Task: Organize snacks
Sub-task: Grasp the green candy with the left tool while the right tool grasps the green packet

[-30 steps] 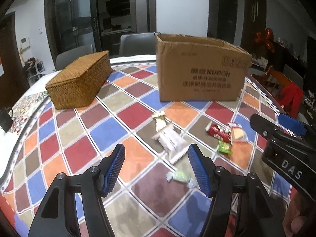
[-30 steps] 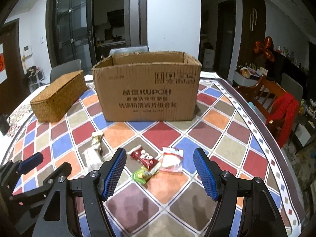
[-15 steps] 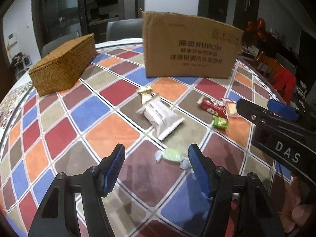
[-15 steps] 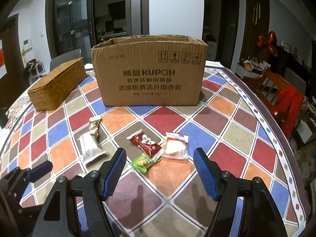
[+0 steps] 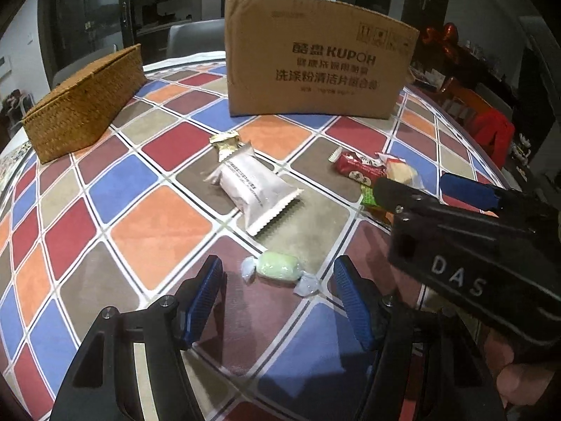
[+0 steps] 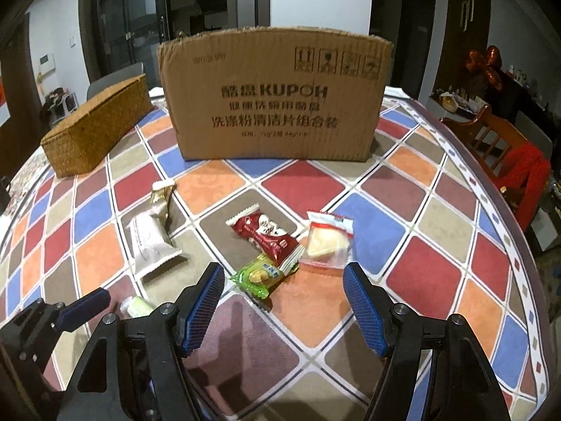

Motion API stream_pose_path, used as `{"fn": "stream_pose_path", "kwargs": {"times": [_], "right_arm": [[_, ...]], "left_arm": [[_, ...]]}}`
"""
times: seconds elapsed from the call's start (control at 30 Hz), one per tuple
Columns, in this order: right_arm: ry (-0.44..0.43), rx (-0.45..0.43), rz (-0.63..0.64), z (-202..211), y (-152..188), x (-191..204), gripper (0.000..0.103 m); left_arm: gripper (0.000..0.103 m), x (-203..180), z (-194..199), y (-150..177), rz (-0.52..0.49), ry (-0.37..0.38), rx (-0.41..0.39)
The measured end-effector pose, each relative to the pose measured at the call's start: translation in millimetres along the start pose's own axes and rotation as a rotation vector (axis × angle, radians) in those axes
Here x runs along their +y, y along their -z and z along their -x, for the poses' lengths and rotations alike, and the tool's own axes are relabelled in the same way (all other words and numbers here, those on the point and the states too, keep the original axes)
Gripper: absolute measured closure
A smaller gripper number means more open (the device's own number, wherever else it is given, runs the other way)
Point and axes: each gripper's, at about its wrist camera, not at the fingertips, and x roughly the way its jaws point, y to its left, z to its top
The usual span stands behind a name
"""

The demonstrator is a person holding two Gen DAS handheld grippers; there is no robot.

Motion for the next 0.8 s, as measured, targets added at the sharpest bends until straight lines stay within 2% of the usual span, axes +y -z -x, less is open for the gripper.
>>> {"fn": "stream_pose_path", "kwargs": {"times": [0.23, 0.33, 0.67, 0.8], "right_arm": [[-0.012, 0.027, 0.002, -13, 0, 5, 0.032], [-0.014, 0.031, 0.005, -17, -1, 7, 0.035], [-0.04, 0.077, -0.008, -33, 0, 9, 0.069], [-0.052, 0.078, -0.016, -33, -1, 7, 0.072]], "left_arm": [[0.057, 3, -5, -1, 0.001, -0.002, 0.011], [0.06, 4, -7, -3, -0.004, -0.011, 0.006], [0.069, 8, -7, -5, 0.002, -0.014, 0.001], [0.071, 9, -6, -6, 0.006, -0.01, -0.002]]}}
